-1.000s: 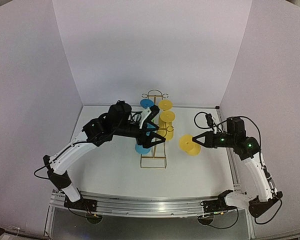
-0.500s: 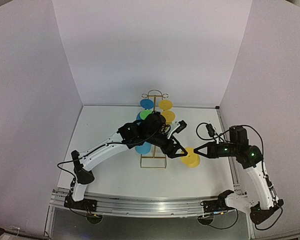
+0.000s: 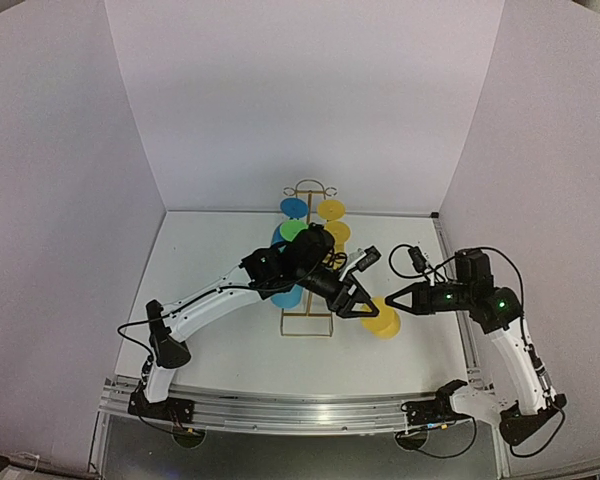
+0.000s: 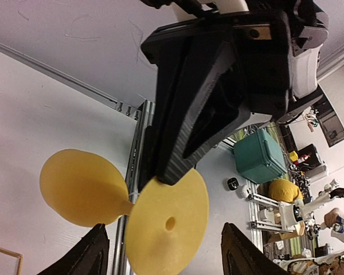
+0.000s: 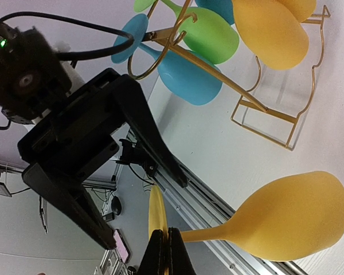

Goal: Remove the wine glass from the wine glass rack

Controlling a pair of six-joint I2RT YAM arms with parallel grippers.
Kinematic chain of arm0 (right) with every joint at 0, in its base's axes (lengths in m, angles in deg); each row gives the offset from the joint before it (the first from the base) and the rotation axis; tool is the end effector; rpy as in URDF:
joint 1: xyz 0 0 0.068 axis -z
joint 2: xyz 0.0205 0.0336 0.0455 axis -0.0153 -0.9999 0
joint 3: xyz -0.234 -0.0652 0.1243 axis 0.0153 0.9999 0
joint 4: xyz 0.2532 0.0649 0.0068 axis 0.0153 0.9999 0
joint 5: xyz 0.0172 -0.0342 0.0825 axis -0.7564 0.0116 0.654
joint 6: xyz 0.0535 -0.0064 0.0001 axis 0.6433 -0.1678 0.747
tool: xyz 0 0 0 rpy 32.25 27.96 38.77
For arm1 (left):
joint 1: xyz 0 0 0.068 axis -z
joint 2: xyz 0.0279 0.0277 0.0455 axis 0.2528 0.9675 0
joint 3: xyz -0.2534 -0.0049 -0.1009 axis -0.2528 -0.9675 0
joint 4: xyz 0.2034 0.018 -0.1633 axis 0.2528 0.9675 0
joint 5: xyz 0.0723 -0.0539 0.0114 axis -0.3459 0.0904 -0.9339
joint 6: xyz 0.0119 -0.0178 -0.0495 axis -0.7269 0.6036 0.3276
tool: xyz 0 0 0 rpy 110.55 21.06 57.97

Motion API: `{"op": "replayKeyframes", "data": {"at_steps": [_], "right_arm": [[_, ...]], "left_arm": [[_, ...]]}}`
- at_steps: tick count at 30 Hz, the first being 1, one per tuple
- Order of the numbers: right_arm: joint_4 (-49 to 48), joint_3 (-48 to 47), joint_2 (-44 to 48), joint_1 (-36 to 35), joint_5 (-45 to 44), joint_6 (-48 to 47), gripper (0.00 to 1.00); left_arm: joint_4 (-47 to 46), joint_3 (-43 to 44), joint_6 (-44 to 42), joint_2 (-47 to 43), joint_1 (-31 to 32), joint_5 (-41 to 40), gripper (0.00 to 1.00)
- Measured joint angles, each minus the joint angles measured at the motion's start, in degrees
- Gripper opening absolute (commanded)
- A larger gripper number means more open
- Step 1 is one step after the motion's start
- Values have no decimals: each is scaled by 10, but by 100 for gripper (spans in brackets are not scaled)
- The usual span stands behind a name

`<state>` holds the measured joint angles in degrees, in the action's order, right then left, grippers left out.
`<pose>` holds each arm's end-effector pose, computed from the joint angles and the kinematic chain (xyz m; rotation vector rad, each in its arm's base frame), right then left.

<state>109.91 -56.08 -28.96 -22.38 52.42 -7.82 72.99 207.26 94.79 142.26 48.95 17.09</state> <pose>0.1593 0.0890 0.4008 -0.3646 2.2314 1.2876 0.1877 -0.4302 0.3990 1.3496 1.9337 -1.5360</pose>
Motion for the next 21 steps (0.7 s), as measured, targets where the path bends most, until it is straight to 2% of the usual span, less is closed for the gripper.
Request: {"op": "replayKeyframes", "data": {"at_steps": [6,10,14,20,21], "right_arm": [[-1,-3,-9,0,2,0,0],[-1,-4,-9,0,3,3,0],[-6,-3,-10,3,-2,7,0],[-13,3,-8,2,-5,16,1],[-13,4,-7,2,-12,17,11]], "left_arm": [[-14,4,14,8,-1,35,33],[-15,23,26,37,-3,60,1],[-8,54,34,75,-5,83,0],[-8,64,34,94,-5,69,0],[-8,61,24,92,-5,65,0]]}}
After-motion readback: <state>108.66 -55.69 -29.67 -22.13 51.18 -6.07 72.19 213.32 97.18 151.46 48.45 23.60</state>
